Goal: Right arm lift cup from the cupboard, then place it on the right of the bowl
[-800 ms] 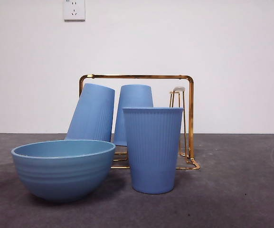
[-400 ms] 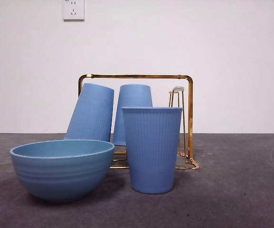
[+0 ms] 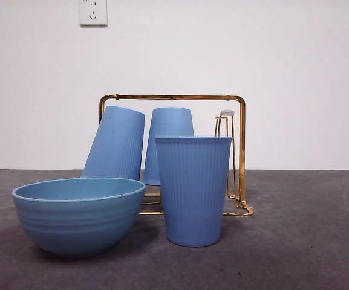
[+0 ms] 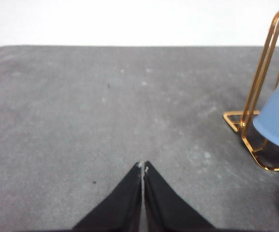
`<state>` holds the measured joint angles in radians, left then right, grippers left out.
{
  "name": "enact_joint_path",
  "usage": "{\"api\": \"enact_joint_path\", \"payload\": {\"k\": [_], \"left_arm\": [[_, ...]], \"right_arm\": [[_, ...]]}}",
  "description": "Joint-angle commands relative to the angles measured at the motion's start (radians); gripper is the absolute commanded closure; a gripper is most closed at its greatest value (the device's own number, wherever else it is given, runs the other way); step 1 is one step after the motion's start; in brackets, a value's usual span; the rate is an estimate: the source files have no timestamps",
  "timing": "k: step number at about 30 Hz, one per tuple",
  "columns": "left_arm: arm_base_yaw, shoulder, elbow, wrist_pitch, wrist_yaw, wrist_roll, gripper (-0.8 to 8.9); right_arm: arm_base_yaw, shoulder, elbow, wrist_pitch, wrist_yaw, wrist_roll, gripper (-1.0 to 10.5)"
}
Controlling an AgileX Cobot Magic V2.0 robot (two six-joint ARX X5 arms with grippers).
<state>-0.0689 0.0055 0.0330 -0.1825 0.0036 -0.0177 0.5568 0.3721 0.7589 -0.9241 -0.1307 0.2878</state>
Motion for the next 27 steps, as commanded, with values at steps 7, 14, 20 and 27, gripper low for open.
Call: {"api": "enact_joint_path", "payload": {"k": [7,14,20,27], "left_arm": [[0.029,-0.002,-0.021,-0.005,0.003,0.025,8.08],[0.029,-0.002,-0.021,-0.004,0.003,0.025,8.08],[0.029,-0.002,-0.021,-0.004,0.003,0.025,8.08],[0.029,-0.002,-0.021,-0.004,0.003,0.025,8.08]], "right_arm": [[0.006,0.002,0.01,0.01,0.0,-0.008,9.2],[0.006,0.002,0.01,0.01,0.0,-0.008,9.2],[0.006,0.002,0.01,0.011,0.0,-0.008,9.2],[0.006,0.002,0.01,0.01,0.0,-0.008,9.2]]}}
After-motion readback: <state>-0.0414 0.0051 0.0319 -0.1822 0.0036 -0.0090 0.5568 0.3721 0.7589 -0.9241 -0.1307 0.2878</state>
